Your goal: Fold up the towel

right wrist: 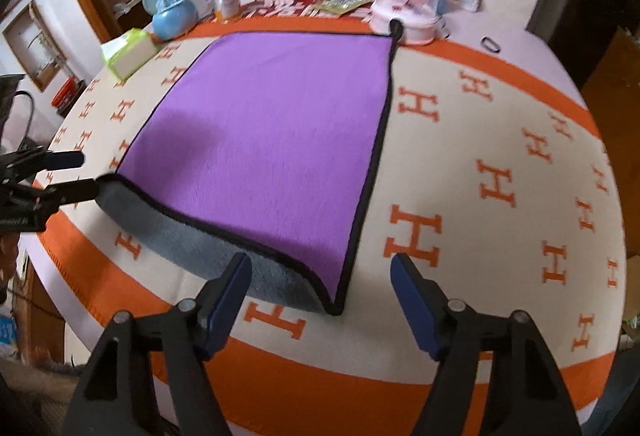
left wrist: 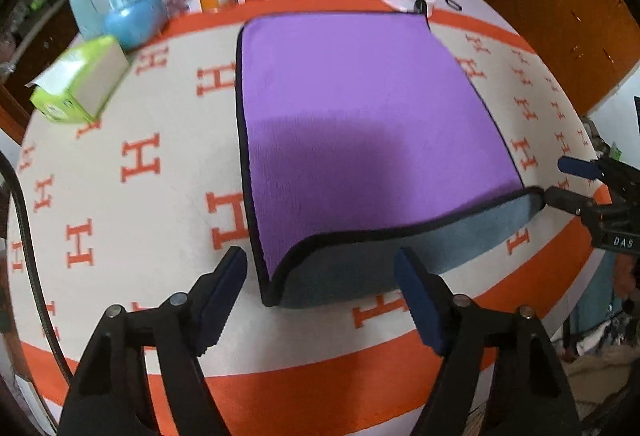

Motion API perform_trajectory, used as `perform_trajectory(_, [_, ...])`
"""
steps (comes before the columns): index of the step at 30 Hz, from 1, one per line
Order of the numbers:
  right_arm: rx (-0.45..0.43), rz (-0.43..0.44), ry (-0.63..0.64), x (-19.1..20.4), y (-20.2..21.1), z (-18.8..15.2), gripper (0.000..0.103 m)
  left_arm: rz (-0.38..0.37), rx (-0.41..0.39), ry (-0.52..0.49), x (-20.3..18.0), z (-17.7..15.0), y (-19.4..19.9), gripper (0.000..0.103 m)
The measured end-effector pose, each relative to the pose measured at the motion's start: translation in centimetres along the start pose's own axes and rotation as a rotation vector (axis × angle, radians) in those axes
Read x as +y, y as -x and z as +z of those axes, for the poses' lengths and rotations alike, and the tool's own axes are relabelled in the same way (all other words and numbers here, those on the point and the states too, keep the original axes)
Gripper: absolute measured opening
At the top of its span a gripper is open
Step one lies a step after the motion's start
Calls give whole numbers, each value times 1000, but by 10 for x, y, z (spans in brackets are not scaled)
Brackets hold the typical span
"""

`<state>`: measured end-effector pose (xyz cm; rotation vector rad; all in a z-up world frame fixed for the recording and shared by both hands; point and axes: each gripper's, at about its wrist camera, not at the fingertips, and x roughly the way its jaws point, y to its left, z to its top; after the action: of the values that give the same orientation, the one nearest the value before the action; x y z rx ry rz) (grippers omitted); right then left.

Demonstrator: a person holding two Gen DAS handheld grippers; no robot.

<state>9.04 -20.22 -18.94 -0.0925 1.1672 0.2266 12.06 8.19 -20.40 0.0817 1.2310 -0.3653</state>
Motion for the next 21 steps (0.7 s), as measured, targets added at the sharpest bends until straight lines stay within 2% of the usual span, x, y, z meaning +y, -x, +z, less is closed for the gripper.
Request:
perform_trajectory(6, [39,66,63,-5,-18,4,62,-59,33,-80,7,5,-13,73])
perform_trajectory(8, [52,93,84,-4,-22,6,60,-88,54,-104,8,7,-16,62])
perform_trajectory(11, [71,131,129,-1,-29,7,55,-126,84,-131,8,10,-20,55])
perform_trajectory(17, [113,168,183,6,-37,7,37,-179,115,-163,10,13,-26,55])
perform_trajectory(21, [120,178,194,9,-38,6,26,-183,140,-157,16,15,-31,55])
